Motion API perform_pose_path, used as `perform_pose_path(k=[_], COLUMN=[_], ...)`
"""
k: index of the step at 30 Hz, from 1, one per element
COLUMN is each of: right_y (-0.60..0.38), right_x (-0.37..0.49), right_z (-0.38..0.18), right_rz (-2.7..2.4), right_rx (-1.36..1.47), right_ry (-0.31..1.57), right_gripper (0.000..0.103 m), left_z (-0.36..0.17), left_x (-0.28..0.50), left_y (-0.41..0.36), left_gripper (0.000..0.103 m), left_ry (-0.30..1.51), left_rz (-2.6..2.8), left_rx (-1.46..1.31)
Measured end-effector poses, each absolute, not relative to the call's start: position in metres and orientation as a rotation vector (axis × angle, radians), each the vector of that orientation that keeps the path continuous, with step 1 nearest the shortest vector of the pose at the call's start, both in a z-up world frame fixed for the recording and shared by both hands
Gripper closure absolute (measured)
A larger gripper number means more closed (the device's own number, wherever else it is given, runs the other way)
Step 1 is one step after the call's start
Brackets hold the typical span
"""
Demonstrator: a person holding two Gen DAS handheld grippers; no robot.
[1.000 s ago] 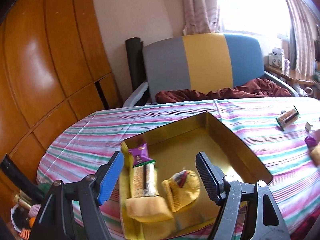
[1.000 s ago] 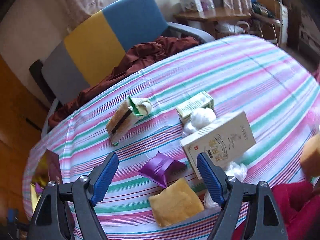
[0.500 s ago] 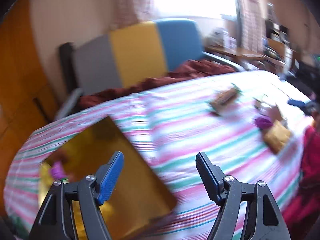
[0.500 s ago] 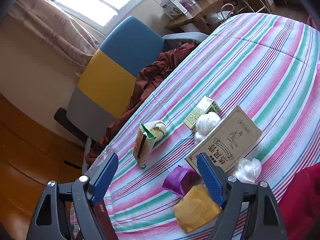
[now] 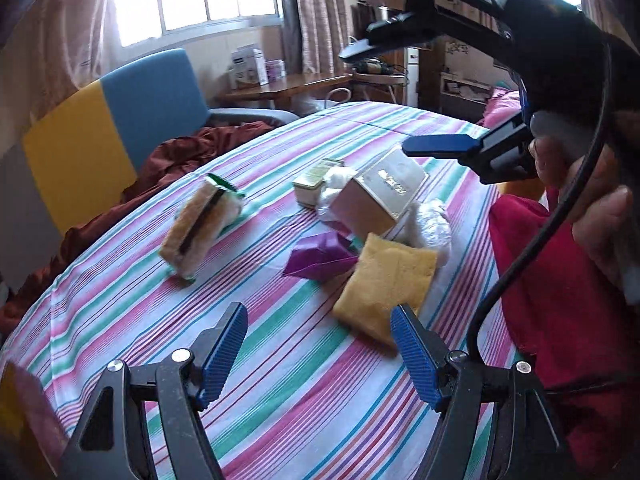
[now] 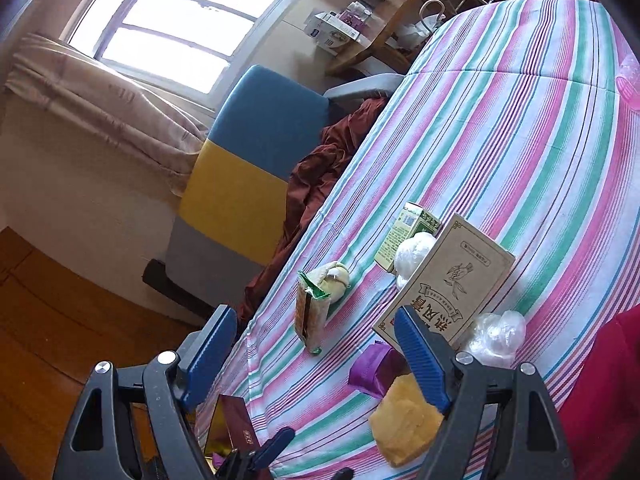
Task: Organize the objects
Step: 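Move both tools back toward the remaining items on the table, then grasp the yellow sponge with the left tool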
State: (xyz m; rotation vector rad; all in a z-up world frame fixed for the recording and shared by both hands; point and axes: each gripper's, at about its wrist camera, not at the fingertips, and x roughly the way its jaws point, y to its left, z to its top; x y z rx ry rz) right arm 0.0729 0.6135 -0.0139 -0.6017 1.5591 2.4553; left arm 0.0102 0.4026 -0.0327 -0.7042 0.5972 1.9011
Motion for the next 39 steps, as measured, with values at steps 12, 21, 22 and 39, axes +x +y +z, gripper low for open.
perform_pose_path(k=[12, 21, 22, 39], right_y=[0.614, 0.615, 0.615, 0.626], right_x=[0.072, 0.073, 0.073, 0.083], right_z=[-0.015, -0.016, -0.016, -0.026], right_rz=[2.459, 2.425, 2.421, 2.145], right_rx=[-0.609, -0.624, -0.626, -0.685], right_ry=[1.561, 1.529, 1.525, 1.428], right_gripper=[0.02, 0.02, 0.02, 0.02], left_z=[-0.056, -0.065, -0.066, -0.077], left_x=[0.006, -0.006, -0.007, -0.006], left_y=[0.458, 0.411, 0.398, 0.285], left_gripper=[0.025, 0.049, 0.049, 0.049], left_ry=[0.603, 0.39, 0.369, 0.239], left_rz=[1.736, 1.766, 1.787, 2.045], left_rx=[-0.73, -0.912, -0.924, -0.896])
